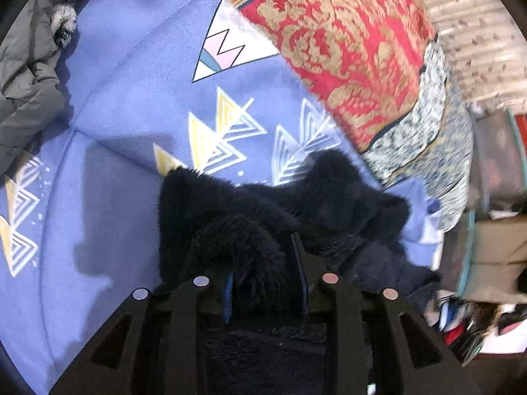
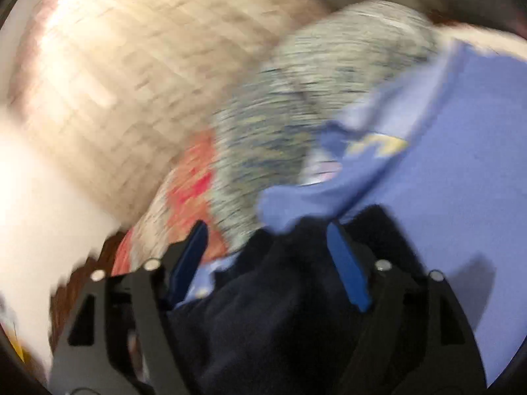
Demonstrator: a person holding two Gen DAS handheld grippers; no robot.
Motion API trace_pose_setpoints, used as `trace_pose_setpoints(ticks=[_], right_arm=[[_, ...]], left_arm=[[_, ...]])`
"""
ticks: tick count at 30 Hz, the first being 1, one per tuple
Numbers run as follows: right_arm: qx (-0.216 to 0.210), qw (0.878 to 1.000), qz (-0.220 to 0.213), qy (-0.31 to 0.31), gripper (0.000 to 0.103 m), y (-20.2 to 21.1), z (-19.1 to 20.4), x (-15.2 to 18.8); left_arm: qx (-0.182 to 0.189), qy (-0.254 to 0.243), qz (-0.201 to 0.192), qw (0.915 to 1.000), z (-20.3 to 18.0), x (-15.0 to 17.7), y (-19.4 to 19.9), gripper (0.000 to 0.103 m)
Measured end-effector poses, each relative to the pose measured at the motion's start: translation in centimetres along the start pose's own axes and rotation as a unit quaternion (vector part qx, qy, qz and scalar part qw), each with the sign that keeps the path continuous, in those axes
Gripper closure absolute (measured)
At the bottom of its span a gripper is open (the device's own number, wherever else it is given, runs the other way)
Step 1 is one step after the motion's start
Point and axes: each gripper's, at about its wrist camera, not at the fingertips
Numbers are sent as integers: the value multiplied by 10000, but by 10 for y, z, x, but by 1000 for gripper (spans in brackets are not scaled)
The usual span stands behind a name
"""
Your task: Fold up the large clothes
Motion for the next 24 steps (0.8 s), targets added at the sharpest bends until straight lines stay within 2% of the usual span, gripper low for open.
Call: trace_pose_setpoints(ticks=[2,3,4,5,7,9,11,13,14,16,17,18,19,20,21,23,24], right_arm=[[-506,9922,488,1033,36,0,46,20],[-631,9803,977,1594,40,-9,70,38],[-561,9691,1388,1962,41,-22,85,55],[-446,9593,1778,2147,42,-38,92,69],[-86,9451,2652,1909,42,-83,80,98],[678,9369,2952,1744,46,-122,53,120],[976,9318,2784,2116,46,-140,45,132],[933,9337,2622,2254,41,-137,56,133],[718,9365,2582,2263,38,-130,61,132],[14,9411,2482,2296,37,-102,74,119],[-165,9445,2317,2322,37,-84,79,111],[-207,9485,2028,2425,37,-64,83,98],[-70,9507,1761,2551,37,-50,85,86],[374,9502,1360,2780,37,-36,84,68],[752,9463,1148,2926,37,-35,82,56],[1440,9383,1028,2973,37,-44,68,30],[1541,9374,1099,2923,36,-51,61,25]], left_arm=[[219,85,-7,9997,3,1,5,50],[211,42,8,9998,3,3,7,50],[198,-53,40,9998,3,5,9,50],[238,-112,71,9996,4,7,12,50],[533,-21,95,9985,17,9,23,50],[1038,236,105,9943,36,14,38,50],[1351,362,129,9901,50,22,51,50],[1176,273,-238,9924,56,30,75,50],[1123,155,-406,9927,57,34,87,50],[1228,-70,-571,9908,57,44,107,50],[1190,-234,-700,9901,55,51,115,49],[968,-579,-977,9888,48,62,126,49],[737,-943,-1204,9855,37,72,132,47],[544,-1285,-1342,9811,26,80,133,44],[306,-1693,-1409,9750,11,90,128,39],[50,-2191,-1371,9660,-11,101,109,38],[28,-2388,-1283,9625,-22,107,95,38]])
Point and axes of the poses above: each gripper's, at about its wrist camera, not at the fingertips, and y roughly against the way its jaws point, z to its left, x to its underside, and after that the axes turned 2 degrees about -x, right-handed
